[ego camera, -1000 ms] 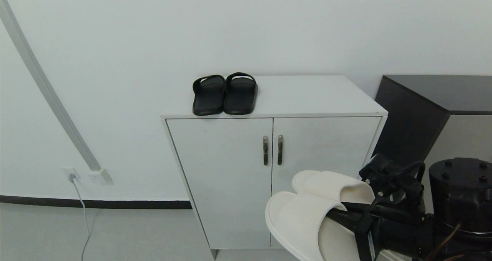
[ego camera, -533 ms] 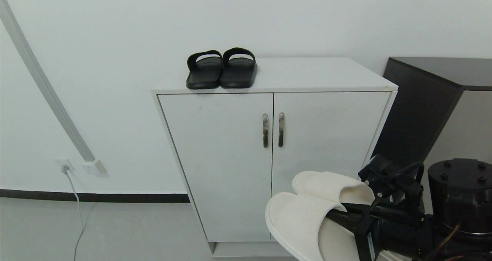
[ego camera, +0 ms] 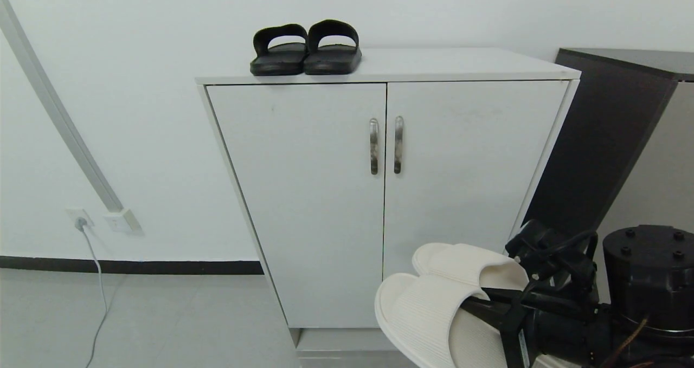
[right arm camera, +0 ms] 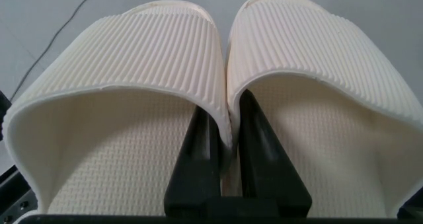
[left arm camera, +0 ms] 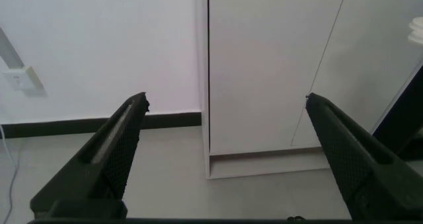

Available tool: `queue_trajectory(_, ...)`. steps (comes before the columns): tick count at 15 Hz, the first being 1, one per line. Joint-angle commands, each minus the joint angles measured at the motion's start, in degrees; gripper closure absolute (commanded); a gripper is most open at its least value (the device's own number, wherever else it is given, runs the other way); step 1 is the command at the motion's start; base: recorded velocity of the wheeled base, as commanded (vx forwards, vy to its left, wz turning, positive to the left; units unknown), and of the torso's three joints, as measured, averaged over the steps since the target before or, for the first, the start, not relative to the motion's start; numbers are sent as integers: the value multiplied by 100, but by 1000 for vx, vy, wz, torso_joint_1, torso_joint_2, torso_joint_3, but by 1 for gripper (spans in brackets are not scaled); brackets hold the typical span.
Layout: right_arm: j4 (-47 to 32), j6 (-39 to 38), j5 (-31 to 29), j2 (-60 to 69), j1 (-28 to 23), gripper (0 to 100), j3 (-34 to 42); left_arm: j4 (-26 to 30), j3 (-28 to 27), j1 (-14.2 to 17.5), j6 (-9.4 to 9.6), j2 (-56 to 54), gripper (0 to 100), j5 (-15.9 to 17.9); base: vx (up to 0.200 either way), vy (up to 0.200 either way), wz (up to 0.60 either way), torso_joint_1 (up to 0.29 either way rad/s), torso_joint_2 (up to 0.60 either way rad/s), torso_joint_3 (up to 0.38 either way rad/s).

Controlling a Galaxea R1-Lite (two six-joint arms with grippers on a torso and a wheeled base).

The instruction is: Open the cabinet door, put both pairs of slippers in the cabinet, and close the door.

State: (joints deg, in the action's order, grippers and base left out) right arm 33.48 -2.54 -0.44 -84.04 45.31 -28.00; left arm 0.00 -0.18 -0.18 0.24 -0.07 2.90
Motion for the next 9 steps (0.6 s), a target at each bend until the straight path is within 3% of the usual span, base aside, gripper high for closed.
queue_trajectory(1, 1, 7, 0, 2, 4, 100, 14, 0, 1, 1, 2, 7, 0, 0, 0, 0, 0, -27, 437, 413)
queue_trajectory(2, 1, 7, 0, 2, 13, 100, 14, 0, 1, 1, 11, 7, 0, 9, 0, 0, 0, -2, 305, 286)
queue_trajectory(6, 1, 7, -9, 2, 30, 100, 40, 0, 1, 1, 20, 7, 0, 9, 0, 0, 0, -1, 14, 9)
queue_trajectory(9, 10, 7, 18, -7, 30, 100, 58, 35, -8, 1, 266, 7, 0, 149, 0, 0, 0, 0, 0, 0)
